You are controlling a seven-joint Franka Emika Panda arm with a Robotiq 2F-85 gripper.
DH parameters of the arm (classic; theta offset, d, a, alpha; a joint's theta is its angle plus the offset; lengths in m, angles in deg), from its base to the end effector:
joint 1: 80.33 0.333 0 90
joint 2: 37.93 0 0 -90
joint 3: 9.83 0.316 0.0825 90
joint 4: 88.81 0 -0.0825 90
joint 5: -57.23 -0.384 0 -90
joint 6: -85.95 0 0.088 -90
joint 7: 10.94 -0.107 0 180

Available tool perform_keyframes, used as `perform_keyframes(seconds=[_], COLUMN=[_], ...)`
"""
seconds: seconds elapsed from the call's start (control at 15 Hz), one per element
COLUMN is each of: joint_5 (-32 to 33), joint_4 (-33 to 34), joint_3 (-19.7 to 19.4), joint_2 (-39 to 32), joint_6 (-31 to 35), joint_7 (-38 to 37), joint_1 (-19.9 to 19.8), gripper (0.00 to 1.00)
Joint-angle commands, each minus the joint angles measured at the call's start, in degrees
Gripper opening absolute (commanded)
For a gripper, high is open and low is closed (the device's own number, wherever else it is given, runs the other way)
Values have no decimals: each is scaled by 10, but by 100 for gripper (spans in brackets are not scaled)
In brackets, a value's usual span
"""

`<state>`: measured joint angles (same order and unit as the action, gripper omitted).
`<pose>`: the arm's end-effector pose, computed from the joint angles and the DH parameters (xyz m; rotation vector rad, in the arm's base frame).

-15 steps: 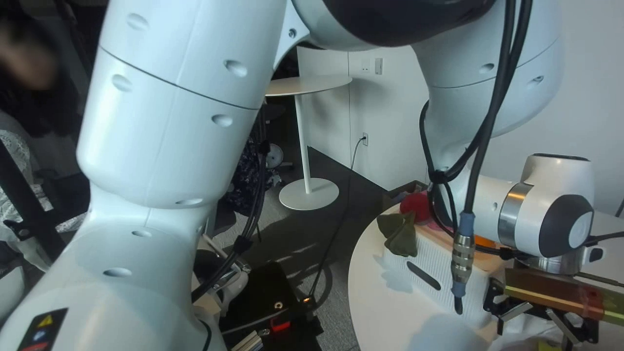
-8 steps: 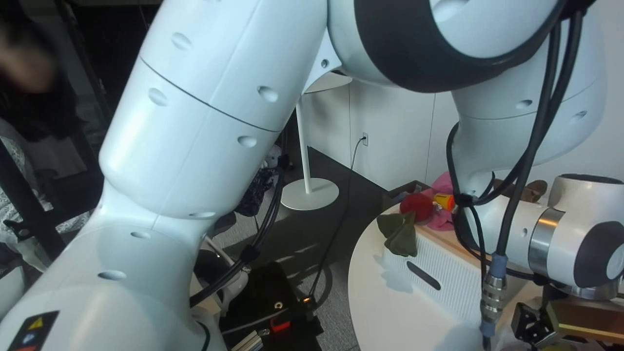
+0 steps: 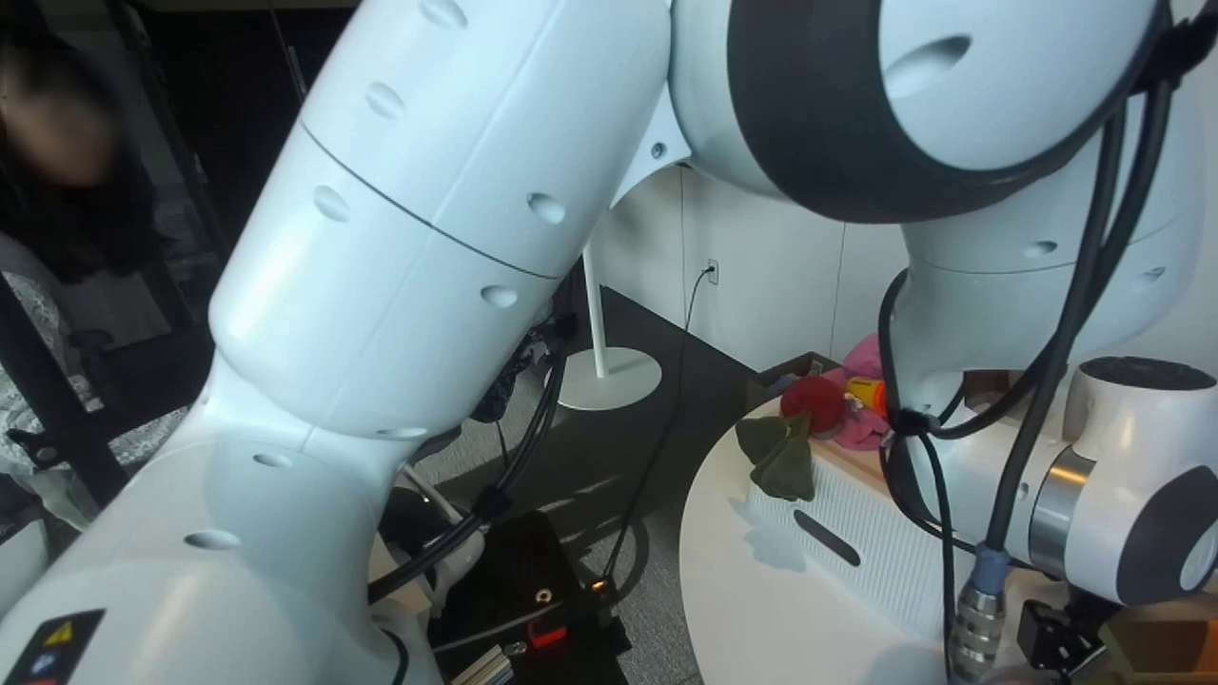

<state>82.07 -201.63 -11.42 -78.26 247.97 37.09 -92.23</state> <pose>0.6017 -0.1222 0.1207 2.5433 1.4125 0.0510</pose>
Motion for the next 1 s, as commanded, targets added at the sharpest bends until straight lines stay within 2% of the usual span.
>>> perform_keyframes(seconds=[0.0,0.47,0.73,0.8,0.87,0.93], joint_5=[-6,-21,-18,-18,-17,-17], joint_4=[6,-8,-10,-10,-11,-12], joint_3=[13,45,48,48,48,47], joint_2=[-14,-22,-27,-28,-28,-28], joint_6=[17,45,48,49,49,51], joint_7=[38,73,88,92,96,99], joint_1=[-15,-34,-33,-33,-33,-33], gripper=[100,100,100,75,74,66])
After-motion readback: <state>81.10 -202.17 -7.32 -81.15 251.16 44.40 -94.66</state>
